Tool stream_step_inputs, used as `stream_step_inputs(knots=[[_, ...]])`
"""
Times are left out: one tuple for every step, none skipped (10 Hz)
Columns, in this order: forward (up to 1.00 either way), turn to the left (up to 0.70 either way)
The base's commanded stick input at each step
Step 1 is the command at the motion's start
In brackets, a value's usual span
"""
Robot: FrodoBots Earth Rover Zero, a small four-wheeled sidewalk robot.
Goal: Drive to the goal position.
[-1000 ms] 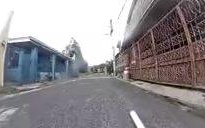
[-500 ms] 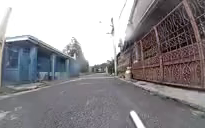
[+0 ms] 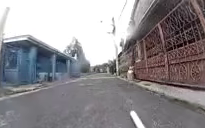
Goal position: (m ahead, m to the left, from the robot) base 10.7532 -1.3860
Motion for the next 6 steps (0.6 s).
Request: stream_step_inputs(knots=[[0.50, 0.00], [0.50, 0.00], [0.50, 0.00], [0.50, 0.00], [0.50, 0.00], [0.50, 0.00]])
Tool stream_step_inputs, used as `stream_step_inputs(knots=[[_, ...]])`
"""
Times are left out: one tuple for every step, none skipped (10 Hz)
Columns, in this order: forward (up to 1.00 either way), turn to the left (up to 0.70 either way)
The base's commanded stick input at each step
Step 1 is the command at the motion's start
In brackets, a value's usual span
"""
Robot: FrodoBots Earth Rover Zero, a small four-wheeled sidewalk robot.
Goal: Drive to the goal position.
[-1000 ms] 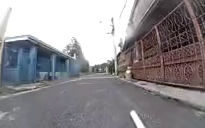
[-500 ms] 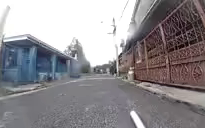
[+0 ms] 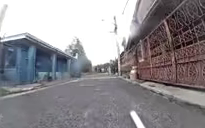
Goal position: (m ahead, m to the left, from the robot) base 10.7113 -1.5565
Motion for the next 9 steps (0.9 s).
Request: stream_step_inputs(knots=[[0.50, 0.00], [0.50, 0.00], [0.50, -0.06], [0.50, -0.12], [0.50, -0.19], [0.50, -0.25], [0.50, -0.32], [0.50, -0.38], [0.50, -0.45]])
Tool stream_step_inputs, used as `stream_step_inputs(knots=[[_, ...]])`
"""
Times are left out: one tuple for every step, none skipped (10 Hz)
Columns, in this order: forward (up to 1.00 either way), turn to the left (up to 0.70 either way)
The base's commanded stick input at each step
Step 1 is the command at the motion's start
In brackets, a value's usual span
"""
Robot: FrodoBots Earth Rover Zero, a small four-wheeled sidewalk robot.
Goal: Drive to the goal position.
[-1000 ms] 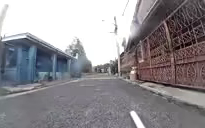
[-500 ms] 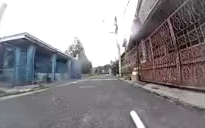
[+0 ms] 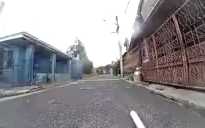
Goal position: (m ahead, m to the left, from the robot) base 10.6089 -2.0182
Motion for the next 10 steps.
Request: stream_step_inputs(knots=[[0.50, -0.50], [0.50, -0.50], [0.50, -0.50], [0.50, -0.50], [0.50, -0.50], [0.50, -0.50], [0.50, -0.50], [0.50, -0.50], [0.50, -0.50], [0.50, -0.50]])
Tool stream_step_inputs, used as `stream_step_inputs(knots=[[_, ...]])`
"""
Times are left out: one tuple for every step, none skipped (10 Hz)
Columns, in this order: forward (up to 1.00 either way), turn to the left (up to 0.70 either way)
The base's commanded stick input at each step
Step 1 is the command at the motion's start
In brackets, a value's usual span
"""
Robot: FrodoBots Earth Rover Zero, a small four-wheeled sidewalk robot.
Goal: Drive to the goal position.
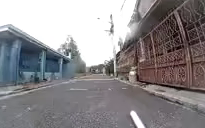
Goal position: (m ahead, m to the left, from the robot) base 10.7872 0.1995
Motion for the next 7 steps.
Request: stream_step_inputs(knots=[[0.50, -0.50], [0.50, -0.50], [0.50, -0.50], [0.50, -0.50], [0.50, -0.50], [0.50, -0.27], [0.50, -0.07]])
